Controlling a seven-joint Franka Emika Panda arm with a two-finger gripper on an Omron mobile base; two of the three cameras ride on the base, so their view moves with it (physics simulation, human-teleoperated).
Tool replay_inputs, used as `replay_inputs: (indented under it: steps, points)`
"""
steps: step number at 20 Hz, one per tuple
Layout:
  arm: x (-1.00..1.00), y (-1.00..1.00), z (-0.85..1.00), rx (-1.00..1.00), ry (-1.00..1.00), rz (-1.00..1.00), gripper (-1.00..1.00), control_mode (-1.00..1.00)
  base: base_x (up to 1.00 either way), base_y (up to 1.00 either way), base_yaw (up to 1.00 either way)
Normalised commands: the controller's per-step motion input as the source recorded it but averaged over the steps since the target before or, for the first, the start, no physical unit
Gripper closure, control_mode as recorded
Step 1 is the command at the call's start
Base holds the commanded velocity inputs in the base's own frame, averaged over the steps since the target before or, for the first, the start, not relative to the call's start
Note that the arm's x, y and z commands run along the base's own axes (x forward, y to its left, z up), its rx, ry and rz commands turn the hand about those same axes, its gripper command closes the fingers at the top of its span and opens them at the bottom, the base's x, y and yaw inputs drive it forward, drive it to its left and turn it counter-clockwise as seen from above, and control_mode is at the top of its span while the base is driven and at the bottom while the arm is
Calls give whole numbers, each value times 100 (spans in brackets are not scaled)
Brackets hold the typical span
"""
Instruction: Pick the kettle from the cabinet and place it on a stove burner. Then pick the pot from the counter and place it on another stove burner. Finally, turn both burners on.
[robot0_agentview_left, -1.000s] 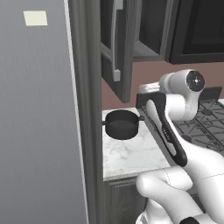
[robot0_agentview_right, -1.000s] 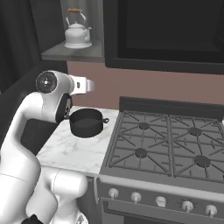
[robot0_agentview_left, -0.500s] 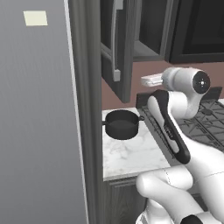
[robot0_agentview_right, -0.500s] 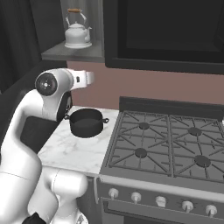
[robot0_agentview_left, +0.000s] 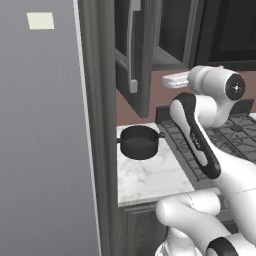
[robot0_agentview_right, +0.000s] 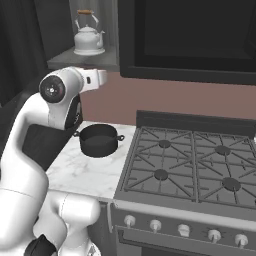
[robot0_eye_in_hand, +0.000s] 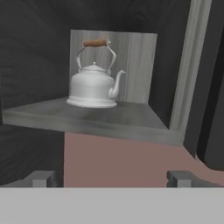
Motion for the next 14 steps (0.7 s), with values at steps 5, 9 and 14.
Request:
replay_inputs:
  steps: [5,9,14]
  points:
    - [0,3,34,0,-5,1,-100,-100,0,0,0]
    - [0,3,29,0,-5,2,-100,-100,0,0,0]
    - [3,7,24,0,-5,3,-100,-100,0,0,0]
